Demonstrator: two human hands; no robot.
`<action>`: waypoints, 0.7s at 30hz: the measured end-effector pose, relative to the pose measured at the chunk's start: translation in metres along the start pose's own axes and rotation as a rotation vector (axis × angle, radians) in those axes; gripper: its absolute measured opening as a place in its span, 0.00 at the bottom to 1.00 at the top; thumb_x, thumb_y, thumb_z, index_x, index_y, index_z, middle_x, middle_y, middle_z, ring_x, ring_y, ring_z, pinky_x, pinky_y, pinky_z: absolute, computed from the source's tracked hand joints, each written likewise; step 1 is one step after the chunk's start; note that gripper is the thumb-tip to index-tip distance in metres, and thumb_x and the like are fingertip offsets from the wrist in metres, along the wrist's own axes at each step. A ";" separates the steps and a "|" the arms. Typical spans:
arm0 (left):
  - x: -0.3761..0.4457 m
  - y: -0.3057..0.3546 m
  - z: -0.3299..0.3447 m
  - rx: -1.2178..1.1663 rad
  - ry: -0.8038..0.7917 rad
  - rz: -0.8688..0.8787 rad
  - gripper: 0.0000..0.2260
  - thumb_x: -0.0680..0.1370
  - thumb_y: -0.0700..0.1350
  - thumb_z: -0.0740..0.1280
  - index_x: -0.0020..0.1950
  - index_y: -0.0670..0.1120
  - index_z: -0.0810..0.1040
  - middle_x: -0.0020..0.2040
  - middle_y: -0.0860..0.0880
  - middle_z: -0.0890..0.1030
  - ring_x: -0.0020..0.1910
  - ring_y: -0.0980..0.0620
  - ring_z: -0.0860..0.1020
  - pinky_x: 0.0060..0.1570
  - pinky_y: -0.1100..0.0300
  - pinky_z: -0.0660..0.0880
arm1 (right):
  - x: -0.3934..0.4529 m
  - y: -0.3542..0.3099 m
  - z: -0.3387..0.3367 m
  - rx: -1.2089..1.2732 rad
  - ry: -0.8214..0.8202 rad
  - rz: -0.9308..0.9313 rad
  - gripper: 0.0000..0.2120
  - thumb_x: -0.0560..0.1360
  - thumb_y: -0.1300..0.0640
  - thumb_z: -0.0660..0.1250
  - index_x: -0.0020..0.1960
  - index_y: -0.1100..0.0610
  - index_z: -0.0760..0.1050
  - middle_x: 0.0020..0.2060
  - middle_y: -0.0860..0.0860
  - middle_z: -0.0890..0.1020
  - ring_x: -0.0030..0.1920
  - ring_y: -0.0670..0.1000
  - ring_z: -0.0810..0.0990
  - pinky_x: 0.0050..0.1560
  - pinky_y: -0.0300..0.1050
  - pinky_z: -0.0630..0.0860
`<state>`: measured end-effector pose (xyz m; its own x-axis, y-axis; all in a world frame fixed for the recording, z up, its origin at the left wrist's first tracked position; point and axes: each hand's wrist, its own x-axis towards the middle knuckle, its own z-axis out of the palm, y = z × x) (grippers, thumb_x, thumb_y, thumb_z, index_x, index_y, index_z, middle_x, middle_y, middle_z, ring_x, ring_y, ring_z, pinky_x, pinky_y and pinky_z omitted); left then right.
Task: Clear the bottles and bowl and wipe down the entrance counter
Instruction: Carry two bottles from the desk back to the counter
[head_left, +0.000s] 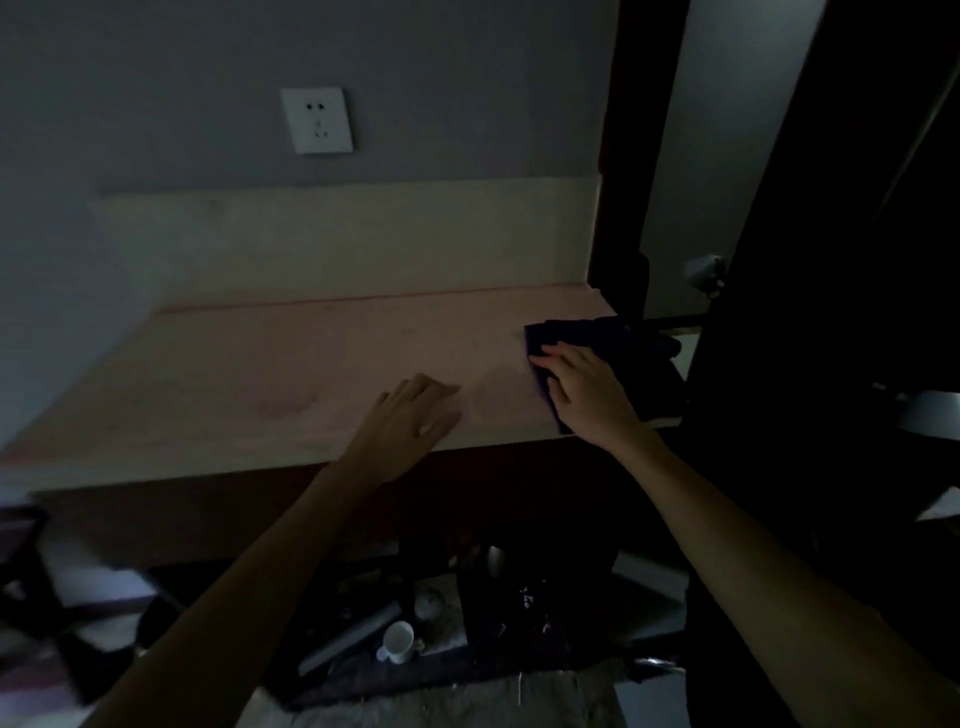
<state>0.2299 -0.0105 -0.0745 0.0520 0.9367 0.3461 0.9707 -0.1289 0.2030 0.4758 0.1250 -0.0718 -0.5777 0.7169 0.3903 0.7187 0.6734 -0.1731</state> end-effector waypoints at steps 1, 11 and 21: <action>-0.015 0.000 -0.004 -0.041 0.046 -0.013 0.22 0.80 0.60 0.52 0.70 0.54 0.71 0.62 0.53 0.73 0.60 0.49 0.74 0.54 0.51 0.71 | -0.014 -0.023 0.006 0.069 0.123 -0.038 0.17 0.81 0.54 0.57 0.69 0.52 0.71 0.69 0.49 0.72 0.70 0.51 0.67 0.69 0.49 0.65; -0.357 -0.046 0.067 -0.530 0.012 -1.054 0.15 0.79 0.51 0.64 0.62 0.47 0.78 0.54 0.49 0.79 0.51 0.52 0.79 0.50 0.59 0.75 | -0.270 -0.188 0.239 0.741 -0.812 0.096 0.06 0.78 0.53 0.63 0.53 0.48 0.76 0.54 0.51 0.82 0.57 0.52 0.81 0.53 0.37 0.75; -0.702 0.124 0.119 -1.017 0.248 -2.386 0.14 0.82 0.51 0.62 0.59 0.41 0.74 0.52 0.41 0.79 0.45 0.43 0.78 0.43 0.55 0.71 | -0.366 -0.276 0.315 0.291 -1.576 -0.073 0.10 0.78 0.60 0.65 0.58 0.59 0.74 0.58 0.61 0.79 0.57 0.56 0.78 0.56 0.46 0.74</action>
<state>0.3415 -0.6458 -0.4011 -0.4064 -0.2700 -0.8729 -0.8822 0.3645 0.2980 0.3673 -0.2661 -0.4514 -0.5422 0.0212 -0.8400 0.6846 0.5908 -0.4270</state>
